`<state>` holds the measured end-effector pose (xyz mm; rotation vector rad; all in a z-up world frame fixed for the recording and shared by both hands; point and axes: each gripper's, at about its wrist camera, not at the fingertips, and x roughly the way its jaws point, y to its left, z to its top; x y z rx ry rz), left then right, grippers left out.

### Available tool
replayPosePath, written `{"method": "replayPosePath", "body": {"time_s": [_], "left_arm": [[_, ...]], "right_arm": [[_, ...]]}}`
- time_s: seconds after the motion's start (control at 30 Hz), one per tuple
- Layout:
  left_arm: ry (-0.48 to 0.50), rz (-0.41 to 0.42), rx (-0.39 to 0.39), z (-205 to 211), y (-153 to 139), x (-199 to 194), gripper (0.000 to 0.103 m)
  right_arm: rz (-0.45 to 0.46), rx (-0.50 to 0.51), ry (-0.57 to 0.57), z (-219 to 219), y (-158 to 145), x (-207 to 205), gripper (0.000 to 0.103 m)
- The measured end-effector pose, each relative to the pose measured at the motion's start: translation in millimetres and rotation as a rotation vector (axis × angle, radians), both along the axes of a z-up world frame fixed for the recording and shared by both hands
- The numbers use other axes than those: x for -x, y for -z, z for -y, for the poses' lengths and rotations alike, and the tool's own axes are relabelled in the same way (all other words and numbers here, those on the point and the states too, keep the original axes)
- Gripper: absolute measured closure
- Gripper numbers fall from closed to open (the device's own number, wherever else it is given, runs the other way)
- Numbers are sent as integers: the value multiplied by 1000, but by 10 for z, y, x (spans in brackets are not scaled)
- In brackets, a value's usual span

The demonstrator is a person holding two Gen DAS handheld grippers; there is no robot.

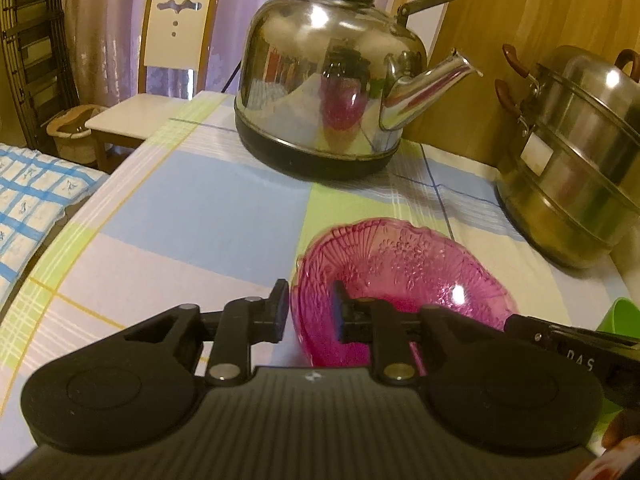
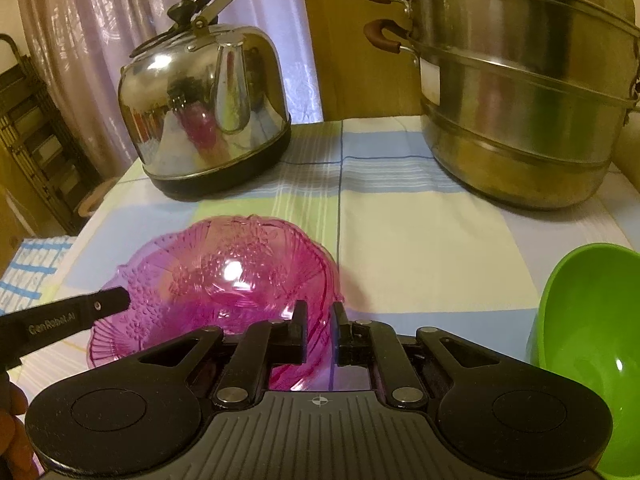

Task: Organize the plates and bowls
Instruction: 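Lift the pink dish with both tools and carry it onto the small pink dish by the kettle, then open both tools to release the dish onto the small pink dish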

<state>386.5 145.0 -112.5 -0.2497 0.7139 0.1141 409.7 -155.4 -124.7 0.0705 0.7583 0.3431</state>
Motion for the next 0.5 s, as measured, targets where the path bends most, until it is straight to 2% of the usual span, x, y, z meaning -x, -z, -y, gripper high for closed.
{"method": "replayPosePath", "body": {"time_s": [0.03,0.1,0.13,0.33,0.5], "left_arm": [[-1,5,0,-6,-14,7,77],[-11,14,-1,-31,-39,27,76],[-16,18,1,-48,-51,37,74],[-41,43,14,-143,-127,99,68],[-46,53,28,-175,-189,141,62]], "right_arm": [[3,0,2,2,3,-3,82],[19,-14,3,25,-12,3,53],[31,-30,4,44,-32,9,50],[91,-80,17,115,-179,44,47],[132,-84,3,111,-274,132,47]]}}
